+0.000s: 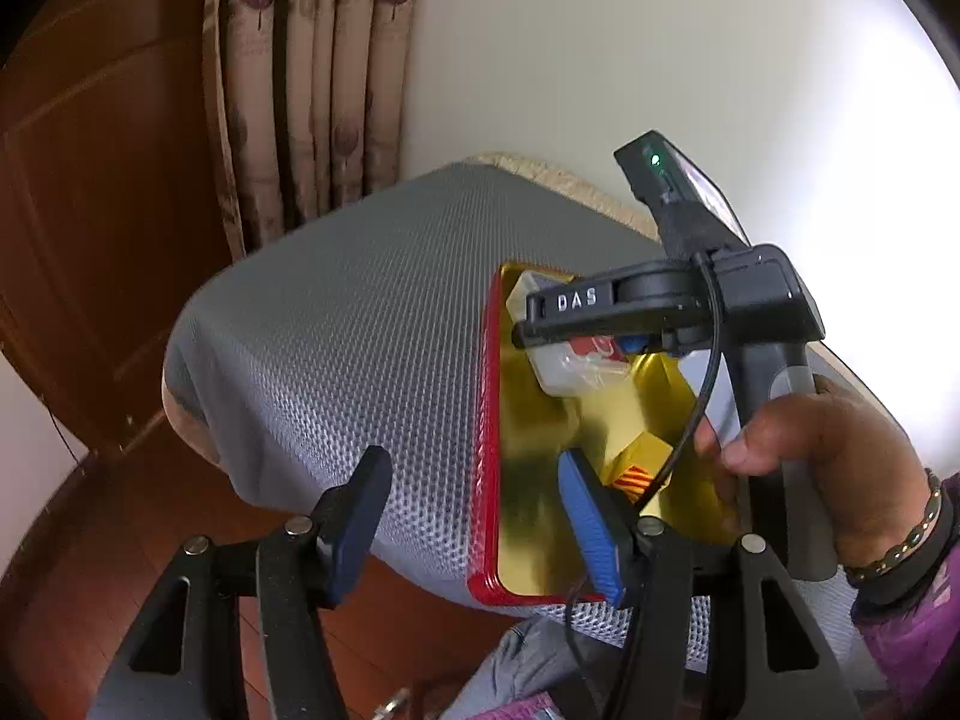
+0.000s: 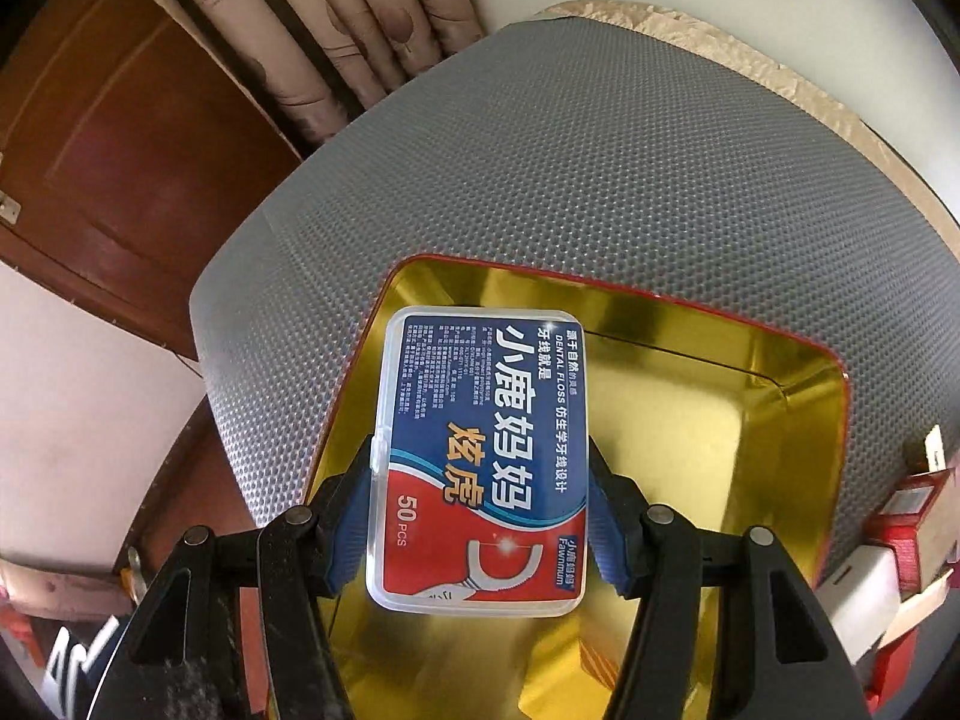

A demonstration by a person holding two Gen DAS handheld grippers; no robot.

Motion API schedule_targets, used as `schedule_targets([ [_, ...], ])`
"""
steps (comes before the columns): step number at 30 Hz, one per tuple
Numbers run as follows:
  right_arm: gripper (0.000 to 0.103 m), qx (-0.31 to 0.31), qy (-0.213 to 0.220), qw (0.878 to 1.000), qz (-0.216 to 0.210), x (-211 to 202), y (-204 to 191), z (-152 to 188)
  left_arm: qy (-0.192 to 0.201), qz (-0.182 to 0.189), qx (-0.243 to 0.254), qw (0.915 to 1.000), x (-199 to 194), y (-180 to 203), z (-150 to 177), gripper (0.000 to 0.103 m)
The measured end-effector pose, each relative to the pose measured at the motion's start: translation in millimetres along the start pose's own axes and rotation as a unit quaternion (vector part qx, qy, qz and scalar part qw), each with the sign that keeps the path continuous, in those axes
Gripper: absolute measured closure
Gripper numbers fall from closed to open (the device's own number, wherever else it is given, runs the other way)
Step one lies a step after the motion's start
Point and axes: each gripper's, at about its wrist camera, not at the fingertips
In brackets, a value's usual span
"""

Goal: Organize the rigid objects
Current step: 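Drop the yellow block into the tray while the right gripper places the floss box, then grasp the red rounded square with the left gripper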

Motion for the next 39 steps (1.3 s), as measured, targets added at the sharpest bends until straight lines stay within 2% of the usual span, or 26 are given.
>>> schedule_targets([
  [2, 0.045, 0.004, -0.001, 1.0, 0.003, 3.8, -0.7, -0.3, 0.0, 0.005, -0.006, 1.0, 1.2, -2.0, -0.4, 0.044],
  [6, 0.04, 0.009, 0.01, 1.0, 0.009, 5.5, -0.3, -0.5, 0.035, 0.007, -0.015, 0.9993, -8.6, -8.1, -0.4, 0.044],
  [8, 0.03, 0.014, 0.027, 0.999, 0.012, -1.0, 0.2, 0.2, 0.054, 0.012, -0.029, 0.9981, -11.9, -13.3, 0.7, 0.044],
  [12, 0.029, 0.027, 0.087, 0.996, -0.023, -39.8, 5.1, 12.4, 0.074, -0.004, -0.033, 0.9967, -14.5, -16.1, 0.0, 0.044],
  [13, 0.029, 0.029, 0.109, 0.993, -0.039, -56.2, 9.6, 23.5, 0.078, -0.007, -0.028, 0.9965, -15.4, -14.4, 0.6, 0.044],
  [15, 0.018, 0.036, 0.149, 0.987, -0.043, -84.7, 20.1, 50.0, 0.078, 0.0, -0.009, 0.9969, -15.8, -6.1, 3.0, 0.044],
  [16, 0.011, 0.041, 0.172, 0.983, -0.039, -98.2, 26.4, 66.5, 0.073, 0.016, 0.005, 0.9972, -14.8, 0.3, 4.2, 0.044],
  [18, 0.008, 0.054, 0.216, 0.975, -0.016, -127.1, 49.4, 110.5, 0.047, 0.055, 0.063, 0.9954, -13.7, 26.1, 12.8, 0.044],
  [19, 0.008, 0.059, 0.229, 0.972, 0.003, -138.4, 63.2, 132.1, 0.041, 0.062, 0.087, 0.9934, -13.9, 37.1, 17.6, 0.044],
  [20, 0.008, 0.067, 0.238, 0.969, 0.03, -149.4, 80.7, 157.0, 0.037, 0.066, 0.115, 0.9904, -15.7, 50.6, 23.8, 0.044],
  [22, 0.008, 0.083, 0.242, 0.961, 0.103, -166.9, 116.1, 200.2, 0.033, 0.074, 0.185, 0.9793, -23.8, 84.6, 39.8, 0.044],
  [23, 0.008, 0.088, 0.233, 0.954, 0.164, -174.1, 140.3, 228.1, 0.036, 0.079, 0.215, 0.9727, -29.3, 102.0, 47.7, 0.043],
  [25, 0.008, 0.1, 0.206, 0.943, 0.243, -185.3, 179.8, 265.0, 0.031, 0.098, 0.244, 0.9642, -36.0, 129.4, 58.5, 0.041],
  [28, 0.008, 0.122, 0.198, 0.923, 0.308, -203.4, 223.8, 306.9, -0.018, 0.163, 0.257, 0.9524, -27.6, 169.6, 66.3, 0.04],
  [30, 0.008, 0.139, 0.201, 0.914, 0.322, -210.5, 245.6, 324.9, -0.051, 0.202, 0.255, 0.9442, -18.9, 197.7, 66.3, 0.04],
  [32, 0.008, 0.165, 0.212, 0.91, 0.314, -214.5, 260.8, 336.9, -0.085, 0.228, 0.256, 0.9356, -2.3, 221.3, 64.7, 0.04],
  [33, 0.008, 0.179, 0.219, 0.91, 0.304, -214.4, 268.6, 343.6, -0.099, 0.241, 0.266, 0.9281, 9.4, 235.6, 64.2, 0.04],
  [36, 0.008, 0.204, 0.232, 0.91, 0.278, -210.9, 278.7, 355.8, -0.113, 0.224, 0.302, 0.9197, 35.5, 268.3, 65.7, 0.04],
  [39, 0.008, 0.198, 0.245, 0.91, 0.269, -213.3, 276.3, 356.6, -0.11, 0.214, 0.331, 0.9127, 53.1, 289.9, 65.6, 0.04],
])
Point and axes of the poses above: each gripper's, at about its wrist camera, not at the fingertips, and x roughly the way its jaws point, y to its right, z to its underside, and after that the axes turned 1 degree about -z, right-handed
